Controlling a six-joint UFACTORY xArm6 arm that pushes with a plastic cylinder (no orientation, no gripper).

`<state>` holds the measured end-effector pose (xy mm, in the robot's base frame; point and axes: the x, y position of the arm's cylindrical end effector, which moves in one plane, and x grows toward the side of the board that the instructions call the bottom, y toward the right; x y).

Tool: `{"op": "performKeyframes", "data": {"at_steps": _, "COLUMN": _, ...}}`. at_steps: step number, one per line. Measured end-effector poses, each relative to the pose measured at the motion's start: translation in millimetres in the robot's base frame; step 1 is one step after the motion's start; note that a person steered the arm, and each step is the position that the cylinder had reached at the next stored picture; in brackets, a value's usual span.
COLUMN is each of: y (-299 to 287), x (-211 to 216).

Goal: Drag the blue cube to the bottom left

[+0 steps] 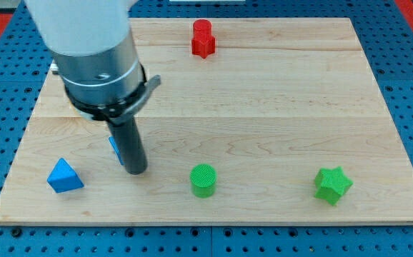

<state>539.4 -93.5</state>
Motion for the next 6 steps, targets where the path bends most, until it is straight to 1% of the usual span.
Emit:
{"op": "performKeyframes", "data": {"at_steps": 1, "y": 18, "x": -31}}
{"op": "performKeyframes", "data": {"at_steps": 2, "y": -17, "x": -60}}
{"op": "performKeyframes", "data": {"at_steps": 3, "y": -61, "x": -47}}
{"op": "performKeyframes", "data": {"at_steps": 4, "y": -63, "x": -45}}
{"op": "performKeyframes", "data": {"at_steps": 5, "y": -51, "x": -56}}
{"op": "performKeyframes", "data": {"at_steps": 6, "y": -26, "x": -54}}
